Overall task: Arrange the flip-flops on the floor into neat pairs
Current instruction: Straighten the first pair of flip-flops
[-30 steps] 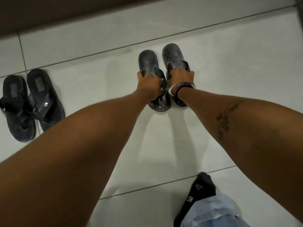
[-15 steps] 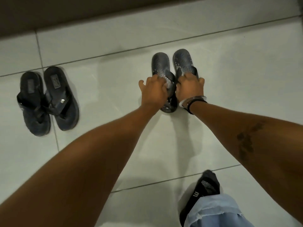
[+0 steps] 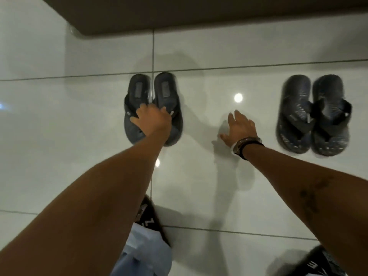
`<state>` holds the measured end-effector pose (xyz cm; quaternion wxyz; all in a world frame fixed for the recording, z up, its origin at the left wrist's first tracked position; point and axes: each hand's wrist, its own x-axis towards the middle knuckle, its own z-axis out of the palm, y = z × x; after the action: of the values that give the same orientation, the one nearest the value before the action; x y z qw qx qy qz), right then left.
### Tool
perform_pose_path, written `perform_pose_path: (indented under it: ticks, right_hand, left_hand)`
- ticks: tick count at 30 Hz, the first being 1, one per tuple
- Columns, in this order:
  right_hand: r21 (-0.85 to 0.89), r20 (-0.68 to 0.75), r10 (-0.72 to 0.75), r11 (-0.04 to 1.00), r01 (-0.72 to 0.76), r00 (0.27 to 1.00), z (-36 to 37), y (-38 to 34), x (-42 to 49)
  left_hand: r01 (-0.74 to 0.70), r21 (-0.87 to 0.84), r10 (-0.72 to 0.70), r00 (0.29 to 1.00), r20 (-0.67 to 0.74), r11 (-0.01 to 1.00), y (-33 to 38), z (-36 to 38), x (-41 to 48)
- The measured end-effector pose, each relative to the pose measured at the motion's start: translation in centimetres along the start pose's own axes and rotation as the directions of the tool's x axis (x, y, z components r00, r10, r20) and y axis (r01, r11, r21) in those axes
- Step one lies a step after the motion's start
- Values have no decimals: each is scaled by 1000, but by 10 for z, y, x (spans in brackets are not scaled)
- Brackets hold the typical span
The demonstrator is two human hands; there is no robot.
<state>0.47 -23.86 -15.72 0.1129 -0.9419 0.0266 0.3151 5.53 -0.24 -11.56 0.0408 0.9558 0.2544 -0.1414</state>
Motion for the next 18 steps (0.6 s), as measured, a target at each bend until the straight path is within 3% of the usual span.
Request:
perform_pose_path:
  ticks: [5, 12, 18]
  right_hand:
    - [-8, 116, 185, 983, -185, 976, 25, -39, 32]
    - [-13, 84, 273, 962, -273, 958, 40, -40, 48]
    - [-47, 85, 304, 953, -301, 949, 35, -45, 52]
  left_hand:
    - [-64, 56, 52, 979, 195, 996, -21, 13, 44]
    - [-21, -24, 24, 989, 143, 1000, -32, 33, 64]
    - [-86, 1, 85, 991, 108, 996, -57, 25, 63]
